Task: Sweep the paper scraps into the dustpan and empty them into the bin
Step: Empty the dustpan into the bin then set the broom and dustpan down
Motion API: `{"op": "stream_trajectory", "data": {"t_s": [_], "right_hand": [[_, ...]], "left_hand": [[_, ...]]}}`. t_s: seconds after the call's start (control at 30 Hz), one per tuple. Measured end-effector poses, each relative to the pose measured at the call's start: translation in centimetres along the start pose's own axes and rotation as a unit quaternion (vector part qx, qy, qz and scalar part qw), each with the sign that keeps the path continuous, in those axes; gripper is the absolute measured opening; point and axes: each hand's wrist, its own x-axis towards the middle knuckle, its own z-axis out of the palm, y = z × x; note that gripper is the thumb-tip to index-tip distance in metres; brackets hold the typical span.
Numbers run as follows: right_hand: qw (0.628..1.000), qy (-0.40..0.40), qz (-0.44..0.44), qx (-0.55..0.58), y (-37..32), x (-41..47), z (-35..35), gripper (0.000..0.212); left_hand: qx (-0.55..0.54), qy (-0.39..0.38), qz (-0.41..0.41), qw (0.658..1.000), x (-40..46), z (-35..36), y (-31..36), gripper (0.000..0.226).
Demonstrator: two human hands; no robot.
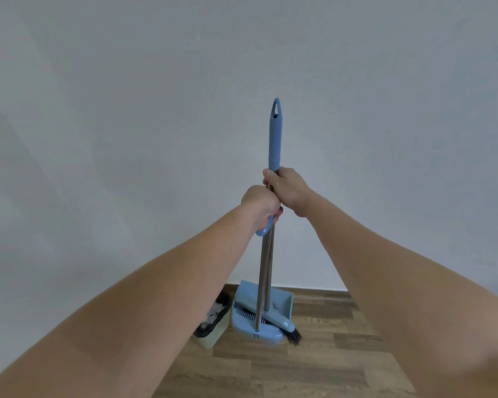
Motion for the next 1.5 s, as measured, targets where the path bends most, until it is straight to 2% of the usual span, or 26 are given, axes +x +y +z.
{"op": "stream_trajectory", "data": {"t_s": [0.2, 0.43, 0.67, 0.73, 0.9, 1.03, 1.2, 1.33, 1.5], "right_hand": [[1.0, 0.016, 0.015, 0.008, 0.9, 0.7, 0.0, 0.028], [0.999, 0.009, 0.037, 0.034, 1.0, 2.0, -0.6, 0.025], [0.998, 0.008, 0.056, 0.0, 3.6, 4.2, -1.7, 0.01], [0.998, 0.011, 0.06, -0.019, 5.0, 4.9, -1.8, 0.012], [0.995, -0.03, 0.077, -0.061, 9.7, 6.9, -2.2, 0.013], [0.991, -0.071, 0.101, -0.06, 14.3, 9.2, -2.2, 0.011], [0.984, -0.117, 0.123, -0.057, 19.3, 10.9, -1.4, 0.011], [0.977, -0.144, 0.151, -0.047, 23.5, 12.1, 0.4, 0.01], [0.975, -0.146, 0.159, -0.044, 26.8, 14.3, 2.7, 0.013]], "left_hand": [[0.011, -0.017, 0.0, 1.0, 1.1, 0.4, 0.0, 0.02], [-0.074, 0.006, -0.024, 0.997, 2.8, 1.6, 0.0, 0.033], [-0.077, 0.01, -0.057, 0.995, 5.1, 3.9, -0.8, 0.033], [-0.069, 0.008, -0.067, 0.995, 6.3, 4.8, -1.6, 0.033], [-0.033, 0.011, -0.099, 0.995, 9.8, 7.3, -4.4, 0.031], [0.033, -0.005, -0.103, 0.994, 13.4, 9.5, -6.9, 0.016], [0.11, -0.008, -0.099, 0.989, 17.1, 11.1, -10.8, 0.026], [0.208, -0.023, -0.112, 0.971, 19.7, 11.2, -13.7, 0.02], [0.221, -0.036, -0.118, 0.967, 23.5, 11.1, -16.5, 0.022]]}}
